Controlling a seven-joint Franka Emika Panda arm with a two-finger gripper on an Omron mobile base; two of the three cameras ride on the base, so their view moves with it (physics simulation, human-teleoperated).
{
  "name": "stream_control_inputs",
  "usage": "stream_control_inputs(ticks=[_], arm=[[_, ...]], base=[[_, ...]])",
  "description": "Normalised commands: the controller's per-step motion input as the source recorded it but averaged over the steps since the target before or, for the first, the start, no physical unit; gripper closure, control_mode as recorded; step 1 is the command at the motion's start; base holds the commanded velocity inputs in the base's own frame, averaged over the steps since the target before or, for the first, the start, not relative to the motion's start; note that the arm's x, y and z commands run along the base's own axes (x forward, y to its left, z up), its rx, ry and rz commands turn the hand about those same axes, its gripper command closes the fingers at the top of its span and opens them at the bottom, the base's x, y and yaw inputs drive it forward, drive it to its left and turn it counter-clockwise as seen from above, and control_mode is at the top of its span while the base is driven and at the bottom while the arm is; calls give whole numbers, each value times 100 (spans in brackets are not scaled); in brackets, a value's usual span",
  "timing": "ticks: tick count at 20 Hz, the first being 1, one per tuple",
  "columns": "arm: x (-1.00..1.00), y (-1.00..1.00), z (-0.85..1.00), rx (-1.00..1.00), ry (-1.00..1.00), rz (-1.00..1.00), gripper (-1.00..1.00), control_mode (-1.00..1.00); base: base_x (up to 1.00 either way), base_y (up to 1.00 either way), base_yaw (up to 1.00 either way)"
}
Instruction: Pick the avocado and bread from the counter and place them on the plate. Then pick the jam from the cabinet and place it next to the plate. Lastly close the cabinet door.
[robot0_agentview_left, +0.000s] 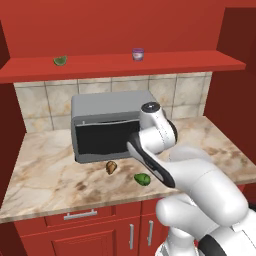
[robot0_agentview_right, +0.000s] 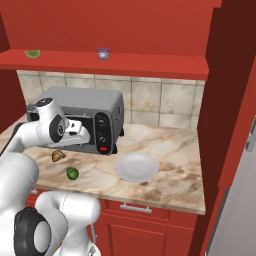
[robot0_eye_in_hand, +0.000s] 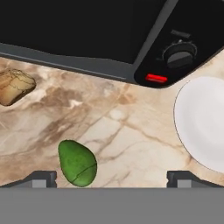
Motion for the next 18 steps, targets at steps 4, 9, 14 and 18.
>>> stream_control_inputs(ticks=[4,9,14,18], arm=[[0,11,-13,1,1,7,-100,-100],[0,9,-17,2,2,7,-100,-100],[-8,1,-17,3,0,10,-100,-100],[-16,1,-19,3,0,8,-100,-100]], base=[[0,0,0],[0,0,0],[0,0,0],[0,0,0]])
